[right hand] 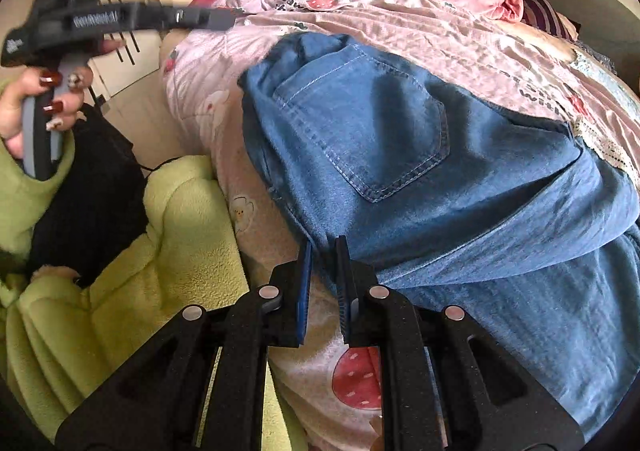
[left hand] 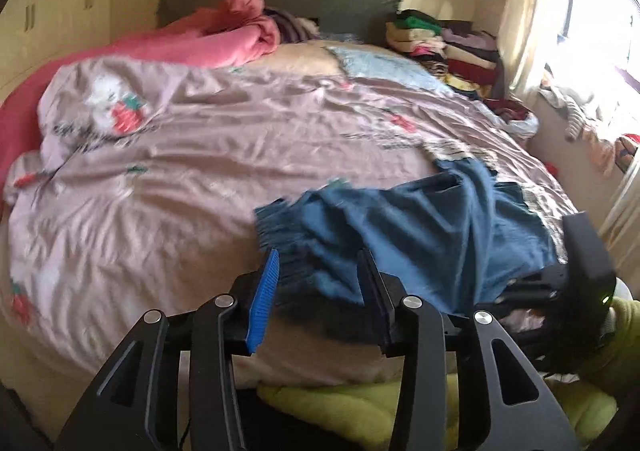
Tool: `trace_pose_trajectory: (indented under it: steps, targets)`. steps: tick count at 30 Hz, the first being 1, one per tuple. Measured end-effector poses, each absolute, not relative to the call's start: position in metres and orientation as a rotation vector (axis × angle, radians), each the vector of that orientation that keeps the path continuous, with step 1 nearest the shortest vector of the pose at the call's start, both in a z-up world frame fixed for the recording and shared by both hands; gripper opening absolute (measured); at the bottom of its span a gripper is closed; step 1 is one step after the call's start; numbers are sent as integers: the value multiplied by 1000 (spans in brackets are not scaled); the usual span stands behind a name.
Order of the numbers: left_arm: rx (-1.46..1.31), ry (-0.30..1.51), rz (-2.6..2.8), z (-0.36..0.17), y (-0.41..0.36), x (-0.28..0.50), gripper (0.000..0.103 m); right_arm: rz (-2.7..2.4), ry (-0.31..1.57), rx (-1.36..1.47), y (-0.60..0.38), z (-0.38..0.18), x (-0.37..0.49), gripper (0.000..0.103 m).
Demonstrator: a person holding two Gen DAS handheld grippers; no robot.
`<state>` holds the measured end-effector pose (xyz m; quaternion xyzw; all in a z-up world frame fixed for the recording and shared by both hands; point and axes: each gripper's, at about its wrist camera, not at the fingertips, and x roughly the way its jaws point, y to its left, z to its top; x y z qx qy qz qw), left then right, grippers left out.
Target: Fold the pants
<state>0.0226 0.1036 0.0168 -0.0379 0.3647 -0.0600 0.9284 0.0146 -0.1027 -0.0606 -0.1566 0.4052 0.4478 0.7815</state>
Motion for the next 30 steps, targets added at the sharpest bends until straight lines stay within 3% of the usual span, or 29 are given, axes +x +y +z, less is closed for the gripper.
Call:
trace_pose_trajectory:
  steps: [8, 10, 12, 15, 22, 30]
  targets:
    - [-5, 902, -153, -39, 75, 55, 39, 1005, 872, -297, -113, -44, 7, 13]
    - [-32, 908, -162, -49, 82, 54, 39, 1001, 840, -279, -116, -34, 7, 18]
    - [-31, 899, -167, -49, 83, 53, 39, 971, 816, -276, -115, -26, 15, 28]
    - [-34, 889, -175, -51, 82, 52, 40, 933, 823, -257, -108, -24, 35, 32]
    - [-52, 877, -198, -52, 85, 52, 40, 817, 996, -264, -89, -64, 68, 38]
    - [-65, 871, -213, -52, 87, 52, 42, 828, 970, -254, -92, -64, 65, 42]
